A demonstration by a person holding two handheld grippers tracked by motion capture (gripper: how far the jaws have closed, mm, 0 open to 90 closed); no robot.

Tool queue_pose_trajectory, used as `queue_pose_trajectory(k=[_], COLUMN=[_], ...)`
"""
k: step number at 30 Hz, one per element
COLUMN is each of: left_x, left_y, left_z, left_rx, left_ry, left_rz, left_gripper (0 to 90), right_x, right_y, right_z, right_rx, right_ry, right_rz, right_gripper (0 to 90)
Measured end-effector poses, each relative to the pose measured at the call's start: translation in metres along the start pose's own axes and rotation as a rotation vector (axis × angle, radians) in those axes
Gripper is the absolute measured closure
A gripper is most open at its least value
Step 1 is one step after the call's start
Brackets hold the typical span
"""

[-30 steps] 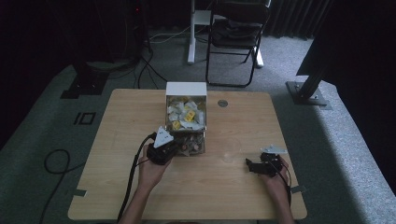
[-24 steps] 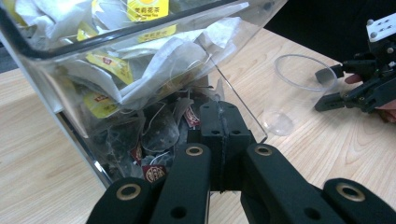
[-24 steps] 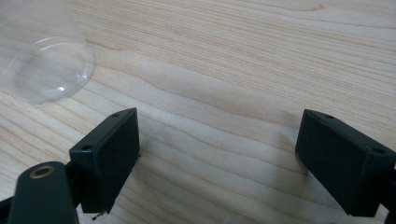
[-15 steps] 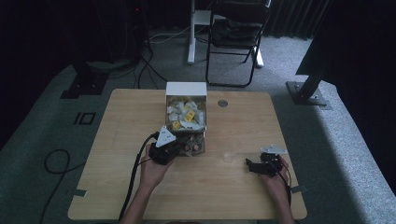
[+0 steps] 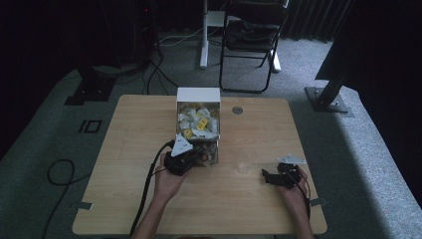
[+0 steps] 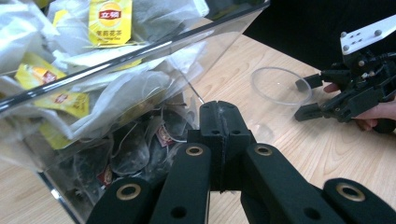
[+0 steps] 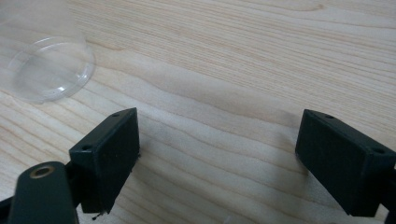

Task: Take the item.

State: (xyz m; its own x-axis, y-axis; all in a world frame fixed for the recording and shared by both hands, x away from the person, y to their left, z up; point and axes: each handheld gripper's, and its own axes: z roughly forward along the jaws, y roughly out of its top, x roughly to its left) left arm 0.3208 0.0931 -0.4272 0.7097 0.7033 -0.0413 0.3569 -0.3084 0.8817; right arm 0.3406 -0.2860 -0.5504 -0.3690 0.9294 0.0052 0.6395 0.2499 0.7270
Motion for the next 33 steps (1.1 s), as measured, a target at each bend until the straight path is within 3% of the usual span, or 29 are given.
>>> queue_pose_trajectory(k=[33], left_x=[-0.019], left_y=[0.02], left_z=[0.014], left_rx=[-0.021], left_ry=[-0.044], left_rz=[0.018], left_gripper=[90.0], right_x=[0.0], right_y=[0.0], right_z=[0.0], right_rx=[0.0], right_ry=[0.0], right_rz=[0.0], right_gripper=[13.4])
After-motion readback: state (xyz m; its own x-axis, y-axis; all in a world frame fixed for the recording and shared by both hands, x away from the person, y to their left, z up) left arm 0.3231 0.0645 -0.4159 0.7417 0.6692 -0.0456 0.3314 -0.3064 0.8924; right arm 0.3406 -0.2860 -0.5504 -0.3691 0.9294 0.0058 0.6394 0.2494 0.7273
